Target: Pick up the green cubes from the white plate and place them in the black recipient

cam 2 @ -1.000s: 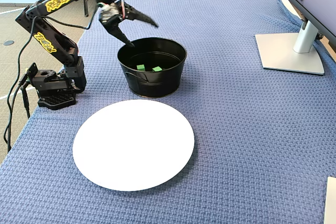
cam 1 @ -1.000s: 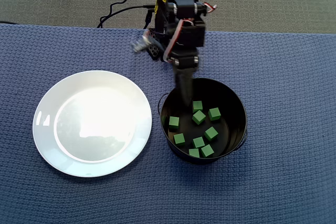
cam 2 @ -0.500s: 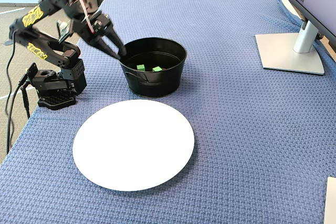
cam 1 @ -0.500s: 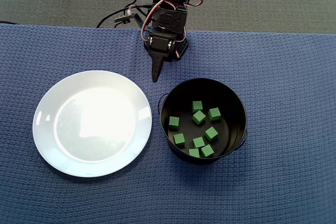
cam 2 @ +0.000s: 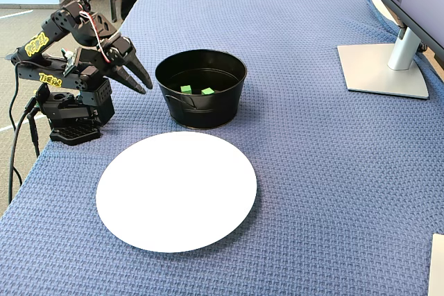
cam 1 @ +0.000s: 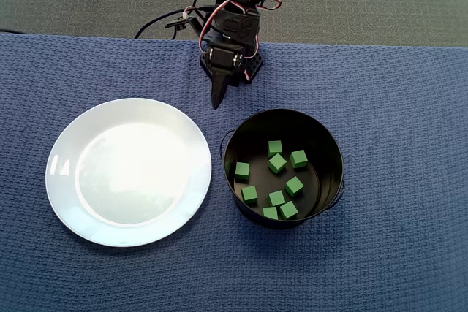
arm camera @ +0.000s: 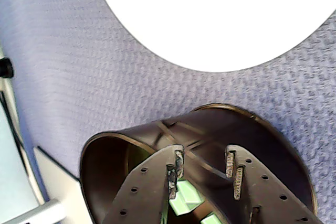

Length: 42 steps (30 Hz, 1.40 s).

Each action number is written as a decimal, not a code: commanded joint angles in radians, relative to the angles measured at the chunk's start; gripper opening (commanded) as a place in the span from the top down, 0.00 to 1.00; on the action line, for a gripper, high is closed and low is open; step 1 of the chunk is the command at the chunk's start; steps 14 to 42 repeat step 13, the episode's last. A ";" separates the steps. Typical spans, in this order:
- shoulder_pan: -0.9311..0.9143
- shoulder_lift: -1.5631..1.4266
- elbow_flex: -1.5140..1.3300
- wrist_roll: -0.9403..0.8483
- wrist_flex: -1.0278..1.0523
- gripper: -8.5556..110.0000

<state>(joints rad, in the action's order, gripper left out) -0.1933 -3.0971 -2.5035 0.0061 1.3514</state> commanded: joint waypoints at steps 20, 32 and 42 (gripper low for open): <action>-0.003 -0.021 -0.009 -0.021 0.009 0.93; -0.003 -0.021 -0.009 -0.021 0.009 0.93; -0.003 -0.021 -0.009 -0.021 0.009 0.93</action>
